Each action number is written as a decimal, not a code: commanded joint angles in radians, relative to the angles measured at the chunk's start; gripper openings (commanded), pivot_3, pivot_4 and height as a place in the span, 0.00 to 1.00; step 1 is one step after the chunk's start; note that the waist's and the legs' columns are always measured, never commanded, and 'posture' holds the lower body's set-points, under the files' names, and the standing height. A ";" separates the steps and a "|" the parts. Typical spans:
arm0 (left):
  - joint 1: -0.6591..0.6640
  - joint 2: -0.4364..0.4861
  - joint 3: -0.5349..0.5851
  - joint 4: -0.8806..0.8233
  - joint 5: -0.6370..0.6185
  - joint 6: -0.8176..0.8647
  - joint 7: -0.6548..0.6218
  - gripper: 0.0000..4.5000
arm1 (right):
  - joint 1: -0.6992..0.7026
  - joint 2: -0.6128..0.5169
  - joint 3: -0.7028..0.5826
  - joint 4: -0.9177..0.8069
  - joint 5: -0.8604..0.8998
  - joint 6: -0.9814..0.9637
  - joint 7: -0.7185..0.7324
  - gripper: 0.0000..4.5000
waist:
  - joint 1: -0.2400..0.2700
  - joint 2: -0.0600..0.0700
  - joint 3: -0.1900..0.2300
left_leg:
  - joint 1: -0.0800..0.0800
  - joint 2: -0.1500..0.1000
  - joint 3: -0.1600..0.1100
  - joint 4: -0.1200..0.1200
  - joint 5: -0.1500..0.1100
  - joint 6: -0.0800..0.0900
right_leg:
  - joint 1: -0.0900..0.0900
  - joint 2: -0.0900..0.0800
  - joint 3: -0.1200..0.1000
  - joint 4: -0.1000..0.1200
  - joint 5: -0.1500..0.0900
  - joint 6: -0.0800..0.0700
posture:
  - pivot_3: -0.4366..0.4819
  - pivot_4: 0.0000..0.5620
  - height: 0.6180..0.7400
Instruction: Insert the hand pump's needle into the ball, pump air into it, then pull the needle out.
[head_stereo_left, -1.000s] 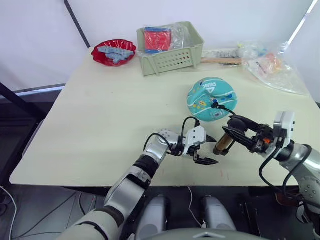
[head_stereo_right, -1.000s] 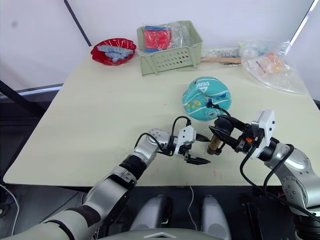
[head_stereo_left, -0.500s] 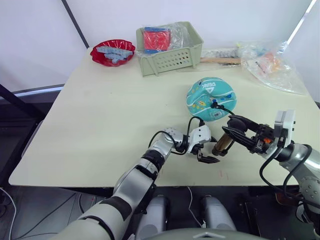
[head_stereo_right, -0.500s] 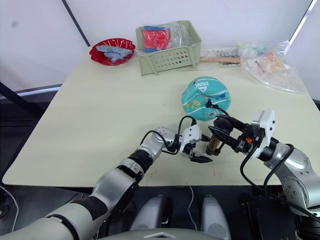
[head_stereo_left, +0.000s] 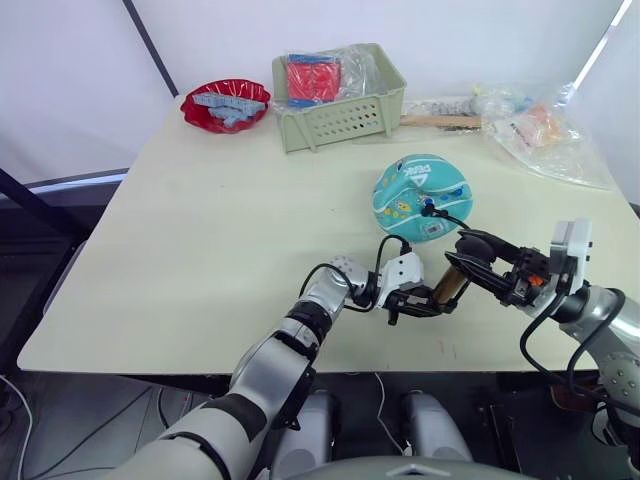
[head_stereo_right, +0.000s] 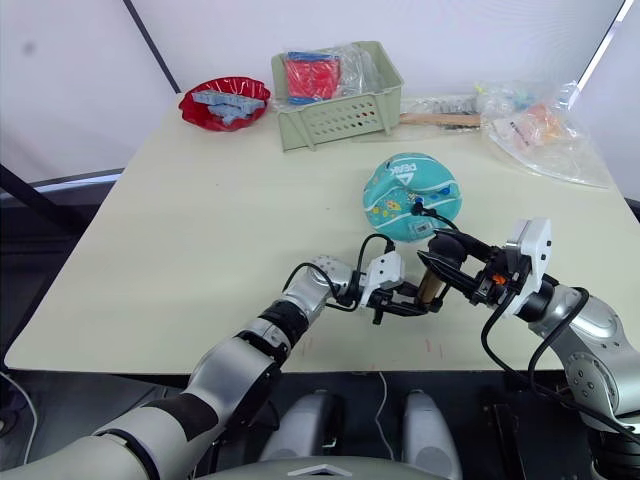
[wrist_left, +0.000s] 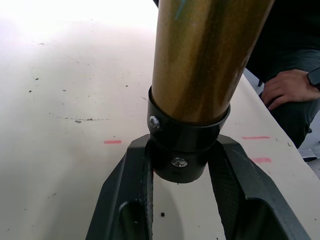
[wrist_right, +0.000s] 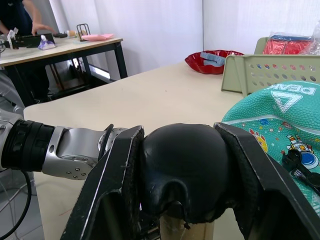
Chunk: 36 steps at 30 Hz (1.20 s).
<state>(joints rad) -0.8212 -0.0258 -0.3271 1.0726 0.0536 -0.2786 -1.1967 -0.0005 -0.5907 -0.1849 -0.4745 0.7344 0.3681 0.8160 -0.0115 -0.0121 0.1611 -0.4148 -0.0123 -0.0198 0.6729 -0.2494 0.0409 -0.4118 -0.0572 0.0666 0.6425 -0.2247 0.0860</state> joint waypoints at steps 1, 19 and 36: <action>-0.005 -0.009 0.020 -0.008 -0.007 -0.008 0.000 0.24 | 0.003 -0.015 -0.017 -0.048 0.007 -0.012 0.016 0.38 | 0.000 0.000 0.000 | 0.000 0.000 0.000 0.000 0.000 0.000 | 0.000 0.000 0.000 0.000 0.000 0.000 | 0.48 0.27 0.98; 0.020 -0.068 -0.038 0.057 0.124 0.045 0.168 0.24 | 0.058 -0.005 0.022 0.050 -0.112 -0.077 0.054 0.38 | 0.006 0.000 -0.001 | 0.001 0.000 -0.002 0.003 0.000 0.000 | 0.003 0.000 -0.002 0.000 0.000 0.000 | 0.48 0.27 0.98; 0.026 -0.065 -0.067 0.081 0.191 0.074 0.238 0.24 | 0.028 -0.035 -0.074 -0.009 -0.012 -0.039 0.017 0.38 | 0.025 -0.001 -0.001 | 0.001 -0.001 -0.008 0.010 0.000 0.000 | 0.008 -0.003 -0.009 0.000 0.000 0.000 | 0.48 0.27 0.98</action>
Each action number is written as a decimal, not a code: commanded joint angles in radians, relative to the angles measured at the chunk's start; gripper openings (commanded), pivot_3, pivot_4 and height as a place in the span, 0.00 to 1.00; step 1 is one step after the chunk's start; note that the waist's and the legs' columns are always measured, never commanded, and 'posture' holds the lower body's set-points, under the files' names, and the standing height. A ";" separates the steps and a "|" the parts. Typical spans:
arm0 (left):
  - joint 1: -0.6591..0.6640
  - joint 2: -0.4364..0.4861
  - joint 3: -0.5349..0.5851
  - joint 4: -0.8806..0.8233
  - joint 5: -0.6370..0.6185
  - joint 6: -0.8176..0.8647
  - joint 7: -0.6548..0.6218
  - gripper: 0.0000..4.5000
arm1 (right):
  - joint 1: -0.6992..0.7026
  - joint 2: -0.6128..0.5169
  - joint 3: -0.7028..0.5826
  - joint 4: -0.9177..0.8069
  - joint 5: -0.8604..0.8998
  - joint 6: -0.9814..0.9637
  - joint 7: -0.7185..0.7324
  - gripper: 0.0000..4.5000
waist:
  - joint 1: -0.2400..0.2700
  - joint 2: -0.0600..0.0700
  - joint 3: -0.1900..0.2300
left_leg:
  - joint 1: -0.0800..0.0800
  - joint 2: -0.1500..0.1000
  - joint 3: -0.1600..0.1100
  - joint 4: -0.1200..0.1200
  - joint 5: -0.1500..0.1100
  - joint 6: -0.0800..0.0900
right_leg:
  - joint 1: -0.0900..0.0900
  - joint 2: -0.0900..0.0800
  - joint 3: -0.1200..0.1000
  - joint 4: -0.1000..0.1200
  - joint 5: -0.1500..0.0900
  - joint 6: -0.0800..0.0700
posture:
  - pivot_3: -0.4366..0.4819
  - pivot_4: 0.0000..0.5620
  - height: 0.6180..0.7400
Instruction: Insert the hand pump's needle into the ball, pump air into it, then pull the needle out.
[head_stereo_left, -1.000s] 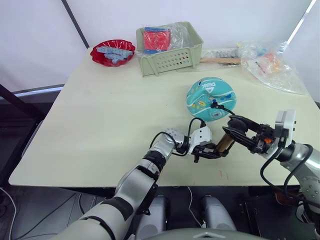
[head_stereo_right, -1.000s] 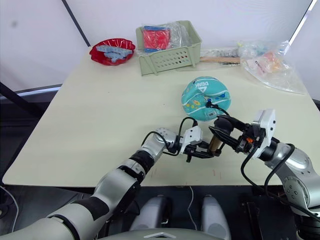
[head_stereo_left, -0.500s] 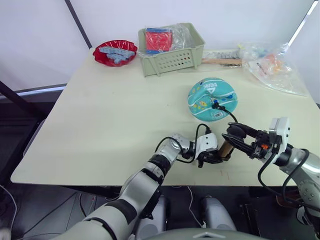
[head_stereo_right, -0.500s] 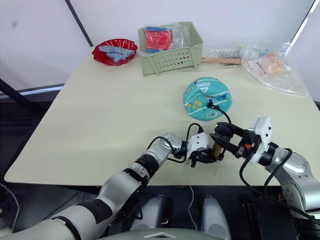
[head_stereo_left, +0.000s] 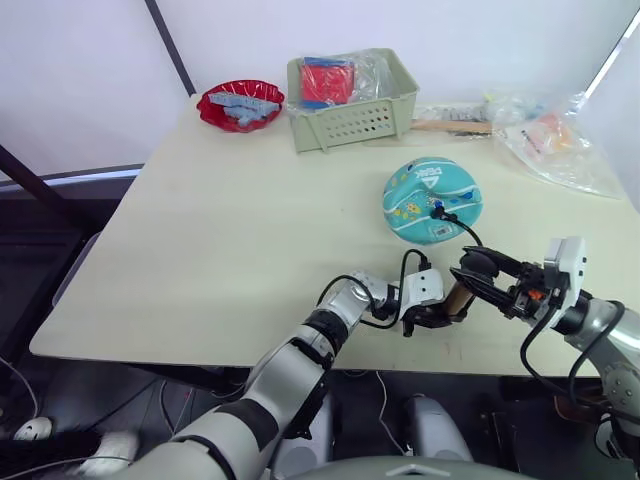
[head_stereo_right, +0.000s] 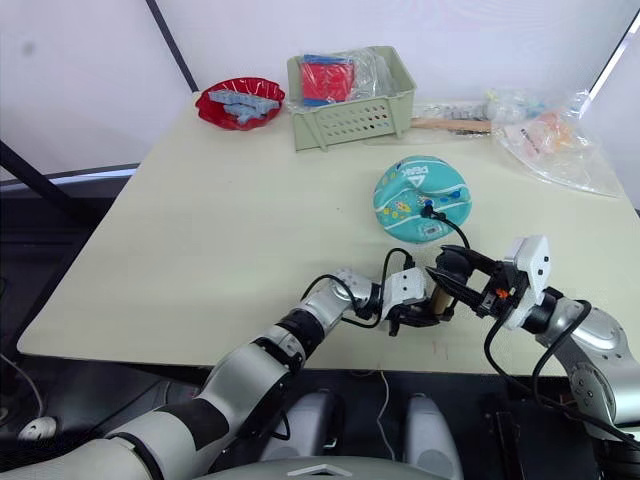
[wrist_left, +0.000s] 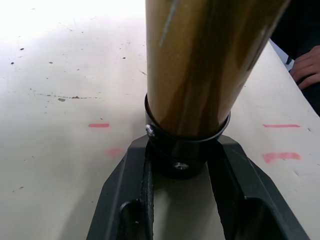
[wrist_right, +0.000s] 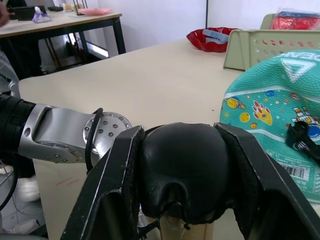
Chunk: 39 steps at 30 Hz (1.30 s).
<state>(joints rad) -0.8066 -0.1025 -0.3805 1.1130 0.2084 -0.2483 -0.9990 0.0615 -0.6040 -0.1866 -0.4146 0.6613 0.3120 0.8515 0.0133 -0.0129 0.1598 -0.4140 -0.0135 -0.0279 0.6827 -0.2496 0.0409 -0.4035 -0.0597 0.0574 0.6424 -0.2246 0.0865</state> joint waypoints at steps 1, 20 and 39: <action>0.013 0.012 -0.015 0.042 0.036 0.045 0.041 0.24 | -0.043 -0.027 -0.087 -0.079 0.082 0.031 -0.028 0.38 | 0.000 0.000 0.000 | 0.000 0.000 0.000 0.000 0.000 0.000 | 0.000 0.000 0.000 0.000 0.000 0.000 | 0.48 0.27 0.98; 0.036 0.018 -0.036 0.051 0.045 0.041 0.037 0.24 | -0.309 -0.325 -0.427 -0.091 0.599 0.354 -0.221 0.38 | -0.001 0.000 0.001 | -0.002 0.001 -0.003 0.000 0.000 0.000 | 0.000 -0.003 -0.004 0.000 0.000 0.000 | 0.48 0.27 0.98; 0.059 0.013 -0.045 0.039 0.044 0.035 0.024 0.24 | -0.133 -0.258 -0.299 -0.089 0.419 0.351 -0.183 0.38 | -0.001 -0.004 -0.001 | -0.002 0.001 -0.004 -0.001 0.000 0.001 | 0.001 -0.005 -0.006 -0.001 0.000 0.000 | 0.48 0.27 0.98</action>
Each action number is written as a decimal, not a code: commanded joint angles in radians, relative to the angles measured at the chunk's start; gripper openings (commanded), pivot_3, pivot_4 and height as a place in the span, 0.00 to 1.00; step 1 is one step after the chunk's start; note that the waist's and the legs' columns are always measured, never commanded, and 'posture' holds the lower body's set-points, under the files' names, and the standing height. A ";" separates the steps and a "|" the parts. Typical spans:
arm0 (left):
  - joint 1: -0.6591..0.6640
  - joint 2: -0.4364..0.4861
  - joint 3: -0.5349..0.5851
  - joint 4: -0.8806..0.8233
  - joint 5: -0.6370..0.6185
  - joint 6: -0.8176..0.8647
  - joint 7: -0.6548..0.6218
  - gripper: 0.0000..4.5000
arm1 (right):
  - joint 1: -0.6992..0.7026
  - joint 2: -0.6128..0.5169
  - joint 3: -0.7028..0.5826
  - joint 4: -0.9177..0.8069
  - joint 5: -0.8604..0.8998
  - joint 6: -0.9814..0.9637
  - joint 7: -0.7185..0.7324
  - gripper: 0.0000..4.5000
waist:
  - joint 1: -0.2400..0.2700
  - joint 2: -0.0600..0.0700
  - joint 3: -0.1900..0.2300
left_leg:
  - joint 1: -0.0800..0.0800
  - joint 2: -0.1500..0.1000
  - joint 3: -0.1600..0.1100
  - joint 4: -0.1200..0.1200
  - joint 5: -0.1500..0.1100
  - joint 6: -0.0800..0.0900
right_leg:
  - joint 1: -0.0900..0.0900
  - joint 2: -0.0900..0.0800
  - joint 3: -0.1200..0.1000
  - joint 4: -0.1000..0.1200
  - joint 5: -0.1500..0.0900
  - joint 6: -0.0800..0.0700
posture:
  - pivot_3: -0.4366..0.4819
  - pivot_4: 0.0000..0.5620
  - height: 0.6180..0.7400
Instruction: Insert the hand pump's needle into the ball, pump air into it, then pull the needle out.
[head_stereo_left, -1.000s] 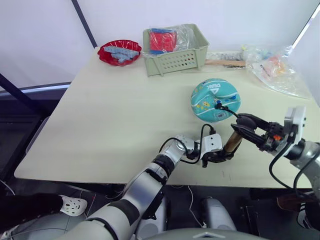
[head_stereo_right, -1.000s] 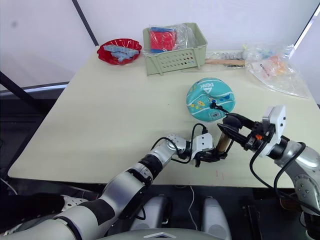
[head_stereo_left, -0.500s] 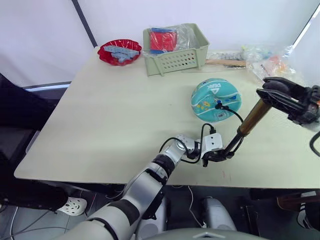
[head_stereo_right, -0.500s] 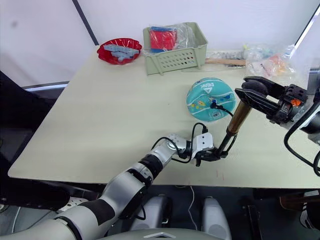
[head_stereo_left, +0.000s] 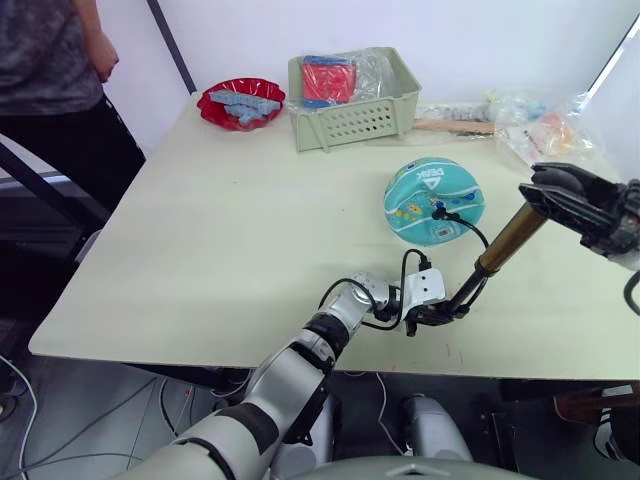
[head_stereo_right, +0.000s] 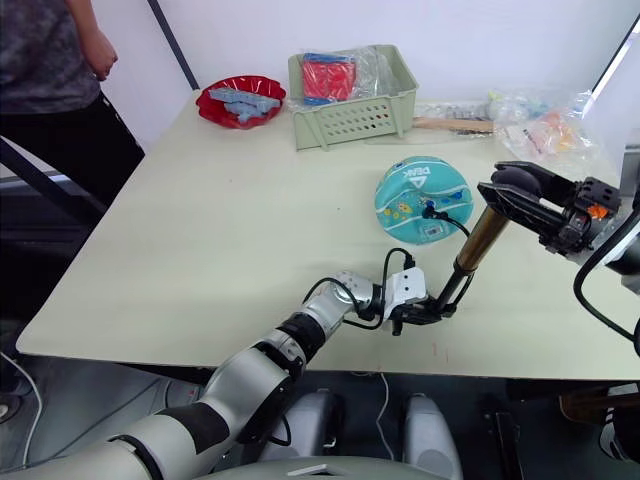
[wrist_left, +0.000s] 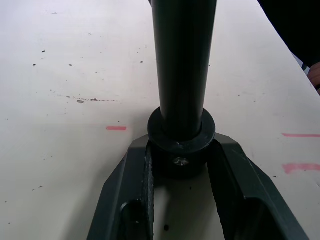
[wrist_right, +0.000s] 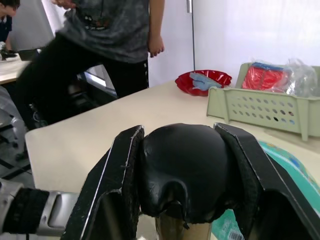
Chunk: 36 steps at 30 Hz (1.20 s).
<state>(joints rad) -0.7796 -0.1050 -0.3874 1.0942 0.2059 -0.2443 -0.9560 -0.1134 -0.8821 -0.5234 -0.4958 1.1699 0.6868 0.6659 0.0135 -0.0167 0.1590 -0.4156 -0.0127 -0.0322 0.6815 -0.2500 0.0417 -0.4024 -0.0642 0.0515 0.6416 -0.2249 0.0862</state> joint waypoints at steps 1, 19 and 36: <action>0.032 0.016 -0.038 0.058 0.047 0.031 -0.020 0.24 | 0.052 0.033 0.050 -0.008 -0.100 -0.030 0.000 0.38 | -0.002 -0.002 -0.002 | 0.001 0.000 0.000 0.000 0.000 0.000 | 0.001 0.000 0.000 0.000 0.000 0.000 | 0.48 0.27 0.98; 0.041 0.029 -0.039 0.050 0.051 0.028 -0.023 0.24 | 0.262 0.275 0.415 0.212 -0.604 -0.392 0.055 0.38 | -0.004 -0.011 -0.016 | 0.003 0.002 -0.003 -0.001 0.000 0.000 | 0.003 0.001 -0.005 0.000 -0.002 -0.003 | 0.48 0.27 0.98; 0.043 0.035 -0.039 0.050 0.061 0.035 -0.022 0.24 | 0.091 0.130 0.097 -0.026 -0.233 -0.198 -0.004 0.38 | -0.002 -0.003 -0.010 | 0.003 0.002 -0.004 -0.002 0.000 0.000 | 0.004 0.000 -0.007 -0.002 -0.003 -0.004 | 0.48 0.27 0.98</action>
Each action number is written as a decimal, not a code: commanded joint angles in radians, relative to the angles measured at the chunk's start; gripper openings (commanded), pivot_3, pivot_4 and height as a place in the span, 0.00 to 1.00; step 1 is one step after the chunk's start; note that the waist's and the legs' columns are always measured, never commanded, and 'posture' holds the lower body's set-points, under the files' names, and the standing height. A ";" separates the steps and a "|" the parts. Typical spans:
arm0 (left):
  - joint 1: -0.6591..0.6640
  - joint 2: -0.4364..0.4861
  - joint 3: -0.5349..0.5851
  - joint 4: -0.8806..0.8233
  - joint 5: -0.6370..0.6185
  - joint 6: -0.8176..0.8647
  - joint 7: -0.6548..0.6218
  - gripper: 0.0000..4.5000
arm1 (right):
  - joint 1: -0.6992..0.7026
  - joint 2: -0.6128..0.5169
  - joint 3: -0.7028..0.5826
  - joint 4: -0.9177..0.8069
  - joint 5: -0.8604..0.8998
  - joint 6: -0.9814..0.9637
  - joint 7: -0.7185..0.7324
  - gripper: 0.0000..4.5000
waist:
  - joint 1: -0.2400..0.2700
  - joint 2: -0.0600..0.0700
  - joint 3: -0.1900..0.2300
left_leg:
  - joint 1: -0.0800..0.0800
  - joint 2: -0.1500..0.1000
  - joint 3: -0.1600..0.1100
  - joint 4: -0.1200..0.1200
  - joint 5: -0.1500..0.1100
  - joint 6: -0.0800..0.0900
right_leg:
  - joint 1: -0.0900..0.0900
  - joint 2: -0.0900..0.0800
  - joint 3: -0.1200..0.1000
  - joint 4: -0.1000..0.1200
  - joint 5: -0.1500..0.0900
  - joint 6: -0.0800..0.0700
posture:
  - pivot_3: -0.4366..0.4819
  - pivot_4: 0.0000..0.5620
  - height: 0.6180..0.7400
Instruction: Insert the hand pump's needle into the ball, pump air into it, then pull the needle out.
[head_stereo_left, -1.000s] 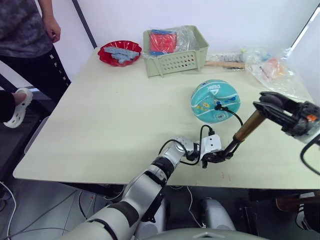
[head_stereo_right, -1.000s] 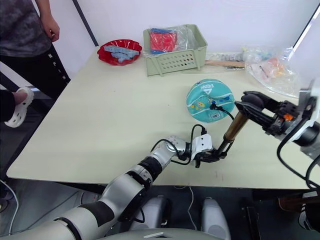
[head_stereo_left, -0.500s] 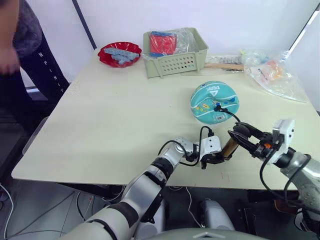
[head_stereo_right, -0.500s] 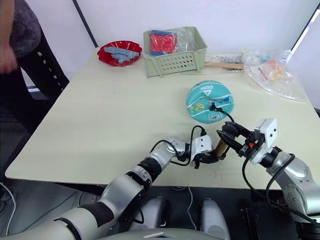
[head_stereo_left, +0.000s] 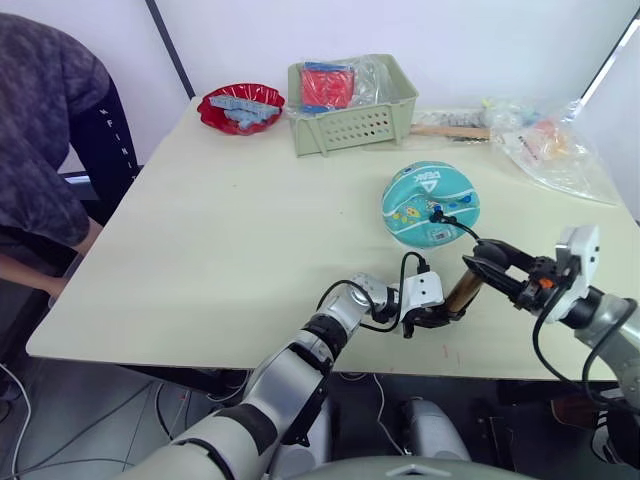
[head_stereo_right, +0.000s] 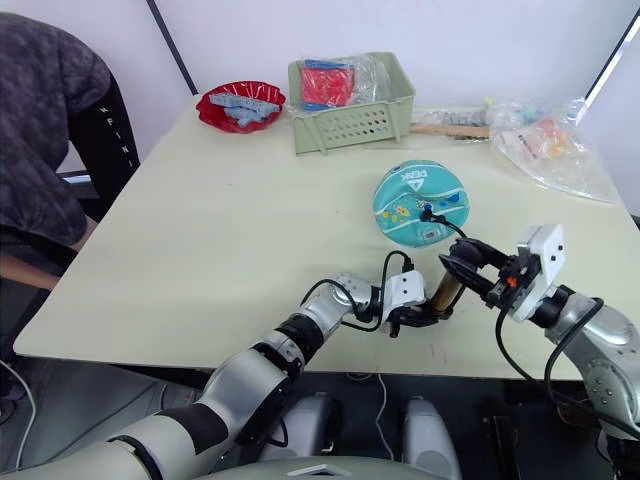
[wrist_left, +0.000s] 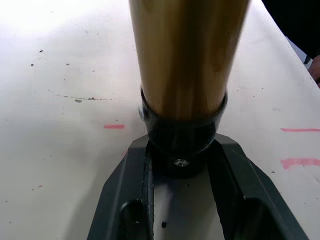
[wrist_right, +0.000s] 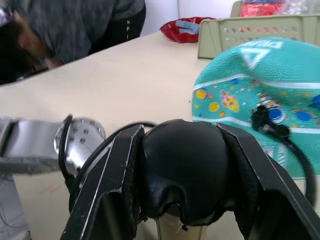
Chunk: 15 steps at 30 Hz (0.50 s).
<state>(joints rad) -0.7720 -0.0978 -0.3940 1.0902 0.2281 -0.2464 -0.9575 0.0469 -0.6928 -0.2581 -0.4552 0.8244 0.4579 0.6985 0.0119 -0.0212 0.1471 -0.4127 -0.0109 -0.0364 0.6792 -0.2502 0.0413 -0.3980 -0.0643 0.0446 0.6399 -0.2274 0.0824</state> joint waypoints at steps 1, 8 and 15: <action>0.036 0.028 -0.032 0.053 0.039 0.036 -0.019 0.24 | -0.084 -0.073 -0.193 -0.069 0.145 0.050 -0.047 0.38 | 0.000 0.002 0.002 | 0.000 0.000 0.000 0.000 0.000 0.000 | -0.001 0.000 0.000 0.000 0.000 0.000 | 0.48 0.27 0.98; 0.045 0.025 -0.036 0.052 0.042 0.028 -0.019 0.24 | -0.218 -0.227 -0.347 -0.029 0.375 0.188 -0.081 0.38 | 0.001 0.002 0.003 | -0.002 -0.001 0.000 0.000 0.000 0.000 | -0.002 -0.001 0.000 -0.001 0.000 0.000 | 0.48 0.27 0.98; 0.043 0.026 -0.029 0.058 0.034 0.026 -0.015 0.24 | -0.278 -0.271 -0.375 -0.014 0.466 0.255 -0.121 0.38 | 0.001 0.003 0.004 | -0.003 -0.001 0.000 0.000 0.000 0.000 | -0.002 -0.002 0.000 -0.001 0.000 0.000 | 0.48 0.27 0.98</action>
<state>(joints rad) -0.7693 -0.0998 -0.3926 1.0815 0.2211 -0.2510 -0.9632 -0.1891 -0.9445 -0.5191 -0.4525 1.2646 0.7470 0.5880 0.0133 -0.0183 0.1511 -0.4155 -0.0119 -0.0360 0.6791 -0.2502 0.0414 -0.4000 -0.0669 0.0446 0.6387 -0.2273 0.0825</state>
